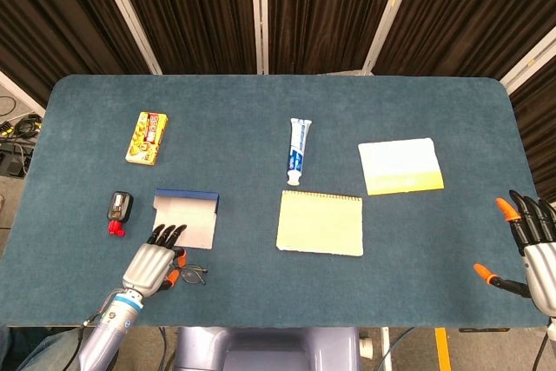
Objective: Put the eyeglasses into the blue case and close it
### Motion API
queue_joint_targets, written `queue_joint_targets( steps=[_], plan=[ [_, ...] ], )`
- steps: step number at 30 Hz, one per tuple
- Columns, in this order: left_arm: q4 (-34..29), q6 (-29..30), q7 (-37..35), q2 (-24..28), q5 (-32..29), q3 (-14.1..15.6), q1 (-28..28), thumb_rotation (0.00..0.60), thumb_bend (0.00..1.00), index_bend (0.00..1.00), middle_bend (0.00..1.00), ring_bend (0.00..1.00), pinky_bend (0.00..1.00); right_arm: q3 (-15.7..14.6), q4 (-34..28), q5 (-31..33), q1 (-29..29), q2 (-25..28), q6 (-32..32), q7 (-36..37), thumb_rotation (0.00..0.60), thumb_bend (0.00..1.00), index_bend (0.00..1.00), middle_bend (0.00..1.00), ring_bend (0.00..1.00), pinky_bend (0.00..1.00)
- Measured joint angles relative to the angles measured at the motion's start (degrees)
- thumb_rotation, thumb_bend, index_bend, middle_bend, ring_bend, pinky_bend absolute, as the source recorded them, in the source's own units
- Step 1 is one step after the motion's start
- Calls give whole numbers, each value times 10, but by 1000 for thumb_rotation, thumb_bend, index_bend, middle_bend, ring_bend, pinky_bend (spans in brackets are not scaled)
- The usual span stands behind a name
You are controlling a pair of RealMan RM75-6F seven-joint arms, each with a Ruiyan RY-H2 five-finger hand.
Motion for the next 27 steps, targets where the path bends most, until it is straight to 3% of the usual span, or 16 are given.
queue_joint_targets(
  steps=[5,18,27],
  plan=[
    [0,1,1,-3,-2,1,-1,600,443,582,0,0,0,0,0,0,0,0,0,2,600,0,0,0,0,0],
    [-9,8,-3,3,-4,1,-4,600,443,604,0,0,0,-1,0,-1,1,1,-2,2,600,0,0,0,0,0],
    [-31,18,-16,26,-14,-33,-15,600,446,604,0,0,0,-1,0,-1,1,0,-3,1,600,0,0,0,0,0]
  ],
)
